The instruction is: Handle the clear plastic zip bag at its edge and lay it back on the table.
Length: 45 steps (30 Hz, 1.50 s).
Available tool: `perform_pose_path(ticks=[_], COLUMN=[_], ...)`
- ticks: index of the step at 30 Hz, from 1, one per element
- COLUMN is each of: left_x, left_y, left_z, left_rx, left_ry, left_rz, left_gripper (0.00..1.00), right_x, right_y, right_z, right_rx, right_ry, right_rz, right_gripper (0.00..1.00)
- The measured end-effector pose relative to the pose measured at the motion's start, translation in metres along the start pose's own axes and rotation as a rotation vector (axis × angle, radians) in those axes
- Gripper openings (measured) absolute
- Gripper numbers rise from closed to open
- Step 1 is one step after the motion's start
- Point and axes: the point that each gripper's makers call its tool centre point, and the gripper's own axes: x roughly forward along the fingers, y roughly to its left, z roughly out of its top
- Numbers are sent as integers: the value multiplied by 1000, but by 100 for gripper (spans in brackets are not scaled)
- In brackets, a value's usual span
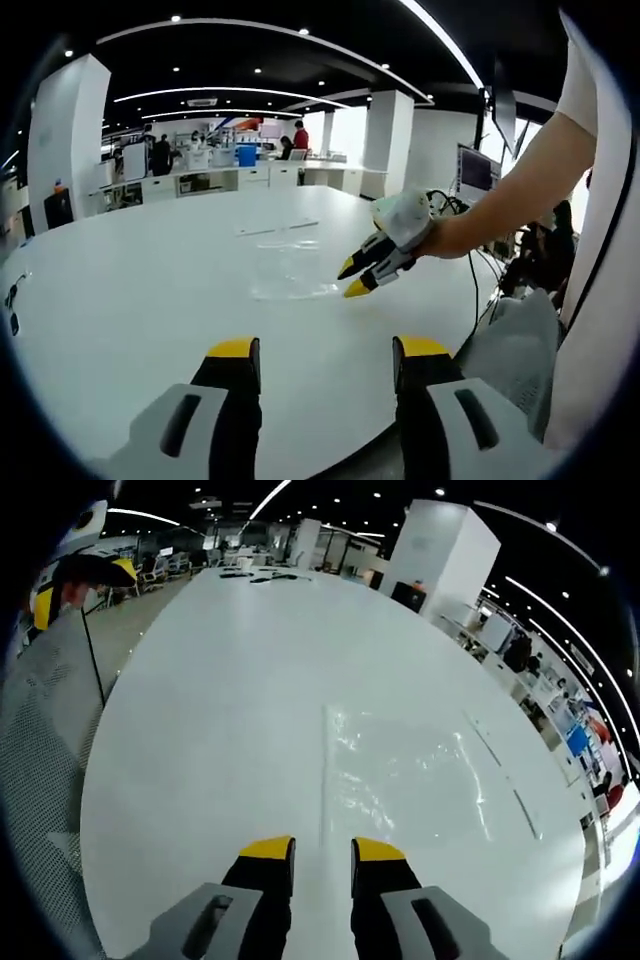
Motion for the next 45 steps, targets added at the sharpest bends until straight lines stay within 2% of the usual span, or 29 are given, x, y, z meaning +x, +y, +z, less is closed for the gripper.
perform_pose_path(ticks=[20, 33, 40, 45], left_x=[5, 6, 5, 5], left_y=[5, 4, 4, 4], left_z=[2, 4, 2, 1], left_rx=[-5, -8, -11, -9], left_ry=[2, -2, 2, 3], left_rz=[2, 1, 2, 1], left_gripper=[50, 50, 50, 50], right_x=[18, 20, 23, 24], right_y=[-4, -2, 1, 1], right_z=[-16, -14, -14, -14], right_rx=[-53, -45, -55, -44], right_ry=[69, 80, 86, 93], right_rz=[34, 51, 74, 76], right_gripper=[16, 14, 5, 3])
